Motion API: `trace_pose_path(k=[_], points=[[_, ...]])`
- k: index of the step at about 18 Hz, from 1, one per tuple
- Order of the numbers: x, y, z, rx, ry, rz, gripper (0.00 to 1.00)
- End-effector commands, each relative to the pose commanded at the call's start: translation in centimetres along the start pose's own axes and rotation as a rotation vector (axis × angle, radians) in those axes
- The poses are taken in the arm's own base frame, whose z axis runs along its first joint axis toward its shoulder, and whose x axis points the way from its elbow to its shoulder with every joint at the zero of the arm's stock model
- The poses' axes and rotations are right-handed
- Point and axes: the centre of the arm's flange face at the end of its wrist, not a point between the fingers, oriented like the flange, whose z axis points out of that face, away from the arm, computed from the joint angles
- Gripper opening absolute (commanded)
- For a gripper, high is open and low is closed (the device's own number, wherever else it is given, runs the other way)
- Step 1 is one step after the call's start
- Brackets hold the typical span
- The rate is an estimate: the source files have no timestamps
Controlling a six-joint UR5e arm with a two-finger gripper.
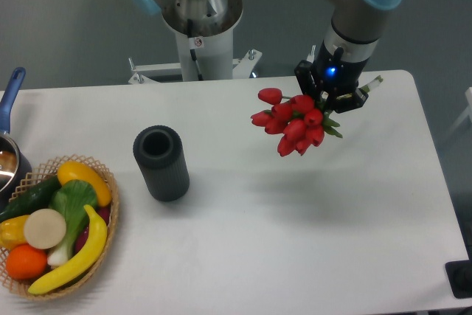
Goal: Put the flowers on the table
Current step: 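Lower the red tulip bunch held in the gripper toward the table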
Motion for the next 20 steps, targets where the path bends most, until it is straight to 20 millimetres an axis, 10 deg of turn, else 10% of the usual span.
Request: trace_pose_path(k=[12, 20], points=[[-0.1, -3.7, 8.0, -0.002, 0.001, 0.063, 0.32], [0.0, -5.1, 11.4, -0.022, 0.053, 0.086, 0.92]])
